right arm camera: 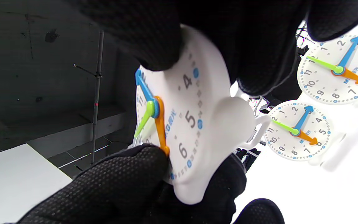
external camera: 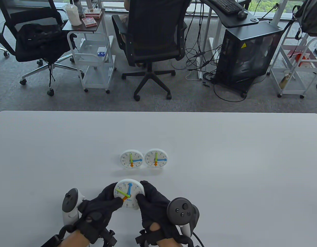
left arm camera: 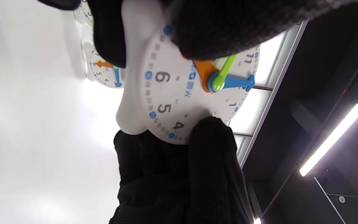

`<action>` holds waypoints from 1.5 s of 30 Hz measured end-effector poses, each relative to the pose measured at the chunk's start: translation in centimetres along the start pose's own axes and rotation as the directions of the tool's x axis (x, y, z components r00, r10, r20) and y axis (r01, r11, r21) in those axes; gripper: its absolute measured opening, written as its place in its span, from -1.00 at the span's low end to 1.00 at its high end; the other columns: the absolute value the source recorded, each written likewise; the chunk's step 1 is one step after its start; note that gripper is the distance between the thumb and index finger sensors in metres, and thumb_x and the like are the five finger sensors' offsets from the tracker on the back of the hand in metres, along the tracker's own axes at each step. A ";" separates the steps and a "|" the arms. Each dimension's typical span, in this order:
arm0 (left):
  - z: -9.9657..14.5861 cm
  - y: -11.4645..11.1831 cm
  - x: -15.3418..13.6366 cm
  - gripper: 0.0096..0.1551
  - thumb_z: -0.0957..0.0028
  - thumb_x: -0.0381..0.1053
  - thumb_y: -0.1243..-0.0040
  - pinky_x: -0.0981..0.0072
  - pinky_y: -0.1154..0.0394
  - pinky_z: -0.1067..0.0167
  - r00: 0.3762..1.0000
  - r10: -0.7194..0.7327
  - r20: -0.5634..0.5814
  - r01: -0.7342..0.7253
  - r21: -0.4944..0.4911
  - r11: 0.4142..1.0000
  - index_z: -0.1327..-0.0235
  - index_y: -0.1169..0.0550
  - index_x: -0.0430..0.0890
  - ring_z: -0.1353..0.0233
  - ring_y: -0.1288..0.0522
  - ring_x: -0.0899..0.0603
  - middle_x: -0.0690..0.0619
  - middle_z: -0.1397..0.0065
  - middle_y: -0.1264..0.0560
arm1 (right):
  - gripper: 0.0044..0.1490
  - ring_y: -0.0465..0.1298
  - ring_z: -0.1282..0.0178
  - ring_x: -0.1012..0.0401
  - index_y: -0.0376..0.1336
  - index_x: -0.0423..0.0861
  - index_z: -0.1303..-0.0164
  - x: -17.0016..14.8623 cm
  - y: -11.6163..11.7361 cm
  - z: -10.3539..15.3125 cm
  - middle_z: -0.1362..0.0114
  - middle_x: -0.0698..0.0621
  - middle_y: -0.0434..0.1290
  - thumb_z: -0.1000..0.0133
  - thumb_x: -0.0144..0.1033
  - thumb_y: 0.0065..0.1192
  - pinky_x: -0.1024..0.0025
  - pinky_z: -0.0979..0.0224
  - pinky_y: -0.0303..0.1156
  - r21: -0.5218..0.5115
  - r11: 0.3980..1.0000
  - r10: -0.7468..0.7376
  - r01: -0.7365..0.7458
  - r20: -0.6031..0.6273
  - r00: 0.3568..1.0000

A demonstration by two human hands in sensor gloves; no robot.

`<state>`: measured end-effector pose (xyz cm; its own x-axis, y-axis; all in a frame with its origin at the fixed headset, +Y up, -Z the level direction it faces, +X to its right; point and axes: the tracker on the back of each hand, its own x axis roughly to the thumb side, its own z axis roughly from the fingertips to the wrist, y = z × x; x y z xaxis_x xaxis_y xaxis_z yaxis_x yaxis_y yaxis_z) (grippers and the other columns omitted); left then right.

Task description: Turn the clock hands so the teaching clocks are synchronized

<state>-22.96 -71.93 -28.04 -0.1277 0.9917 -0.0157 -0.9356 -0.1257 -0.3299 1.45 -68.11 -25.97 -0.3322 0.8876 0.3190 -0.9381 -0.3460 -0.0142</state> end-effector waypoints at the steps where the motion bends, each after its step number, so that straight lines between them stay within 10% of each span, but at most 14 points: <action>1: 0.0 0.0 0.0 -0.37 -0.04 -0.09 -0.35 -0.50 -0.21 -0.28 1.000 -0.002 -0.001 0.002 -0.001 1.000 -0.40 -0.40 0.00 -0.19 -0.58 -0.31 -0.02 -0.27 -0.61 | -0.29 0.58 -0.08 -0.16 0.28 -0.41 -0.33 0.0 0.0 0.0 -0.10 -0.17 0.54 -0.11 -0.22 0.27 -0.33 -0.21 0.31 0.001 1.000 -0.001 0.001 -0.001 1.000; 45: -0.4 0.5 -0.5 -0.32 -0.01 -0.03 -0.48 -0.47 -0.29 -0.25 0.997 -0.079 0.007 0.079 -0.025 0.997 -0.38 -0.40 -0.01 -0.12 -0.62 -0.28 0.01 -0.24 -0.64 | -0.28 0.61 -0.04 -0.14 0.29 -0.43 -0.32 -0.1 0.1 0.0 -0.08 -0.16 0.56 -0.11 -0.21 0.27 -0.31 -0.20 0.34 0.003 1.000 0.017 -0.017 0.015 1.000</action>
<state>-23.21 -72.48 -28.51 -0.0556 0.9983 0.0166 -0.9344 -0.0462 -0.3532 1.43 -68.26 -26.01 -0.3464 0.8771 0.3328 -0.9321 -0.3617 -0.0170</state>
